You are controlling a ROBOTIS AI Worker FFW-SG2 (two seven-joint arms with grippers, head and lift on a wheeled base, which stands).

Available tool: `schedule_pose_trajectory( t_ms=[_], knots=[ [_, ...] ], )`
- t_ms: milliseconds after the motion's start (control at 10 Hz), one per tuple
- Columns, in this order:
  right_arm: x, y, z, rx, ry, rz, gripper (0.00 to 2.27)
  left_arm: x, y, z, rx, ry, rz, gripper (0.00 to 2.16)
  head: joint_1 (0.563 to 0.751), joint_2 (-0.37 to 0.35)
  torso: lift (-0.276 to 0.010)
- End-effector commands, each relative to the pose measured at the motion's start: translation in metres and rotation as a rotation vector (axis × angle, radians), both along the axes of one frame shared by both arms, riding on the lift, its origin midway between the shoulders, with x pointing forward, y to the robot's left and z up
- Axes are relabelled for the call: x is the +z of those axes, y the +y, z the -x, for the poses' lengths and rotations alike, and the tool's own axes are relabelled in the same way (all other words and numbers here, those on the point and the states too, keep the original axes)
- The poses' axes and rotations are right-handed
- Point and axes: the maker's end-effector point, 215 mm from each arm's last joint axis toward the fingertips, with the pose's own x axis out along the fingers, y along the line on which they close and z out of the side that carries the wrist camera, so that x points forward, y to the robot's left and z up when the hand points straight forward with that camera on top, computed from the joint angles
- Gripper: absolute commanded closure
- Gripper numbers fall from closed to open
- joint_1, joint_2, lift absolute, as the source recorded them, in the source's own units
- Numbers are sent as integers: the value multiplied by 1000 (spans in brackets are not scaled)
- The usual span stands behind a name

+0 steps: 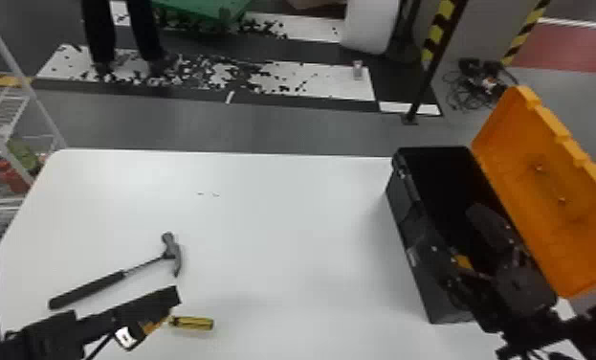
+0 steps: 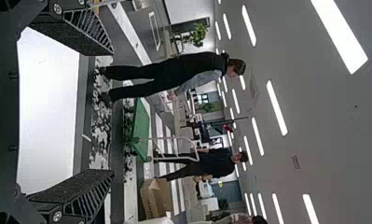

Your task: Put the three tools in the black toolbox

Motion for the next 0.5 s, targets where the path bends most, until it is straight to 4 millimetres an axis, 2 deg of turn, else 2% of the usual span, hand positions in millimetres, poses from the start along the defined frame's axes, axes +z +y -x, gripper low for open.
schedule_pose_trajectory(
  t_ms=[0, 200, 300, 400],
  knots=[
    [4, -1, -1, 7, -9, -9, 103, 7, 0, -17, 2, -30, -19, 1828, 695, -79, -55],
    [5, 3, -2, 40, -12, 5, 100, 11, -7, -34, -14, -57, -57, 1825, 695, -74, -55],
    [3, 4, -4, 51, -1, 11, 100, 5, -11, -46, -26, -72, -114, 1825, 695, -73, -55],
    [-7, 7, -5, 69, 38, 14, 97, 0, -20, -60, -42, -108, -158, 1825, 695, -79, -55]
  ],
)
